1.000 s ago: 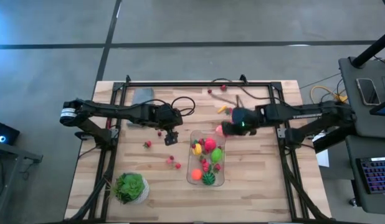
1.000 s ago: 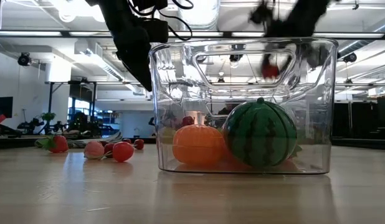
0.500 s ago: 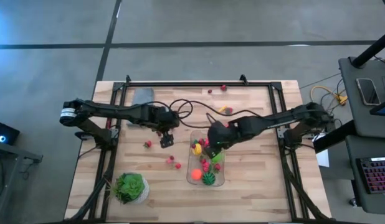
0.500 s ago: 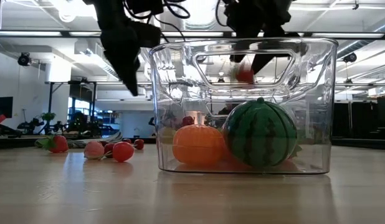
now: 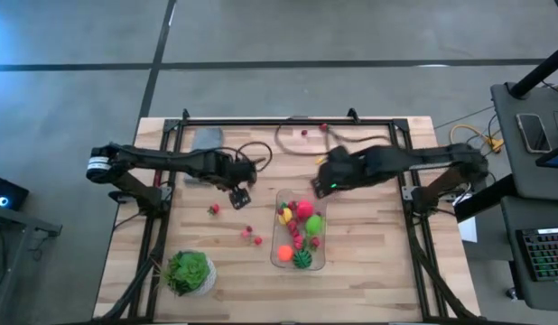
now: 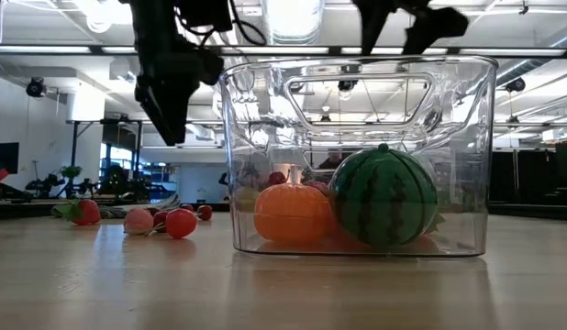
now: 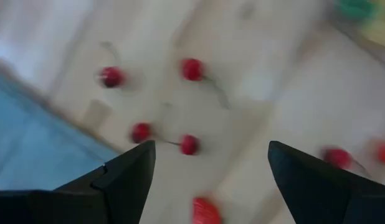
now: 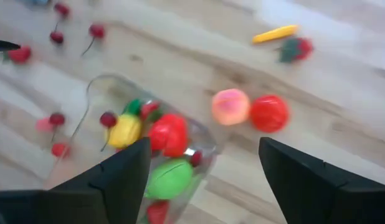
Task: Pick and placing Produce into tupperware
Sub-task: Put the cherry into the transparent bin, then put the tomato into the transparent bin
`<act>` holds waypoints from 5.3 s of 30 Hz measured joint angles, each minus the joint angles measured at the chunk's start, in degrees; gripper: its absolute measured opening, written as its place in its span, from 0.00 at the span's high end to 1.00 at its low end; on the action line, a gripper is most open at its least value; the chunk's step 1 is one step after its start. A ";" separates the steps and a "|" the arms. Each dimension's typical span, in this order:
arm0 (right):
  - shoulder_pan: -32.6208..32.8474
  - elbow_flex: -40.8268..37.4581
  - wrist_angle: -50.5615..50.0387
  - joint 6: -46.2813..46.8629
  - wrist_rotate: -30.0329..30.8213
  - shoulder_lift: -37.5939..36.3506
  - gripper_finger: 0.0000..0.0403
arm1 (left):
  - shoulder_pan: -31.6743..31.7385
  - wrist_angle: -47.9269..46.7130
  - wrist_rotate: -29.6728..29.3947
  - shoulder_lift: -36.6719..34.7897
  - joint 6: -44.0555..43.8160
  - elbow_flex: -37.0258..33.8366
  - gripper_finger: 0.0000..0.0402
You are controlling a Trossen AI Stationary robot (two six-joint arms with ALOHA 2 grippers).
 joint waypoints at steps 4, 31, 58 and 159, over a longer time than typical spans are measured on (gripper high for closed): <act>-0.95 -1.82 -3.77 2.19 2.53 -5.73 0.29 | 6.86 -0.20 -0.99 0.00 3.88 0.00 0.27; -1.31 -11.44 -3.26 11.07 4.82 -13.59 0.33 | 26.49 8.69 9.51 20.27 19.71 0.13 0.27; -1.33 -13.43 -3.24 12.13 4.63 -13.55 0.34 | 26.49 10.54 9.01 20.92 20.25 0.33 0.60; -18.46 -20.52 11.78 -9.42 -15.35 6.85 0.36 | 7.30 20.28 12.87 -4.68 19.61 0.90 0.32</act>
